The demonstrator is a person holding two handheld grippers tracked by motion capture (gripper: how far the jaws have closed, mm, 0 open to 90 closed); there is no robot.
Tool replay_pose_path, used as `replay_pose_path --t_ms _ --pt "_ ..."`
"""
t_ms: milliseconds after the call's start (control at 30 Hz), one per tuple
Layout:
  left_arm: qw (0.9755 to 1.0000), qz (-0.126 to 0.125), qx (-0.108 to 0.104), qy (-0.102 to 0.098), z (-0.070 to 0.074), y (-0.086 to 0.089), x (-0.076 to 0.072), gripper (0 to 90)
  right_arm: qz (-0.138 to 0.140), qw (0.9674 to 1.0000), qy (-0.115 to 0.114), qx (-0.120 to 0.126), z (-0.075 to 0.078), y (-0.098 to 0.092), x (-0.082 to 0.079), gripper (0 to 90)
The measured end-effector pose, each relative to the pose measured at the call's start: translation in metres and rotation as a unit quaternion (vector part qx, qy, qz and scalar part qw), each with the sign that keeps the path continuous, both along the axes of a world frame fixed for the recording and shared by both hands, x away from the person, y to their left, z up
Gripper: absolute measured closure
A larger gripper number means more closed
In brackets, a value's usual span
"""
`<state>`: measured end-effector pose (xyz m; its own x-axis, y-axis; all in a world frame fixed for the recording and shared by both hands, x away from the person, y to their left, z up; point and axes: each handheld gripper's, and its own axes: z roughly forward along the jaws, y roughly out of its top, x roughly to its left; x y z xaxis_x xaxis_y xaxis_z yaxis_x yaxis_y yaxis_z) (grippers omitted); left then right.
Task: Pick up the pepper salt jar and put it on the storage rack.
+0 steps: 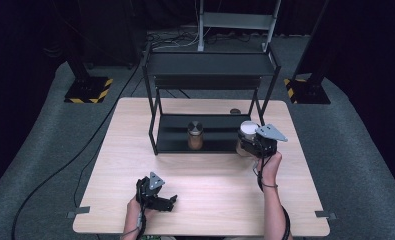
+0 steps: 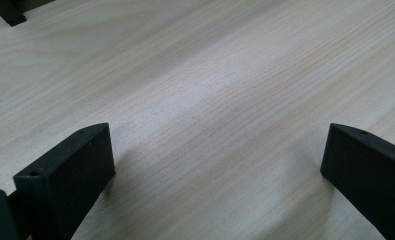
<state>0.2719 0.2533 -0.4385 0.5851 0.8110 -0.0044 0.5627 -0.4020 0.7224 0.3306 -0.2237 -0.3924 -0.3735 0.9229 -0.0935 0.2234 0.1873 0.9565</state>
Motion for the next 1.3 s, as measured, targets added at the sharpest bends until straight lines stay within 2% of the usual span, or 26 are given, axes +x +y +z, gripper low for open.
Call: replay_pose_path --t_ms 1300 --pt "1.0 0.0 0.0 0.0 0.0 0.0 0.0 0.2 0.022 0.9996 0.017 -0.006 0.001 0.02 0.029 32.9"
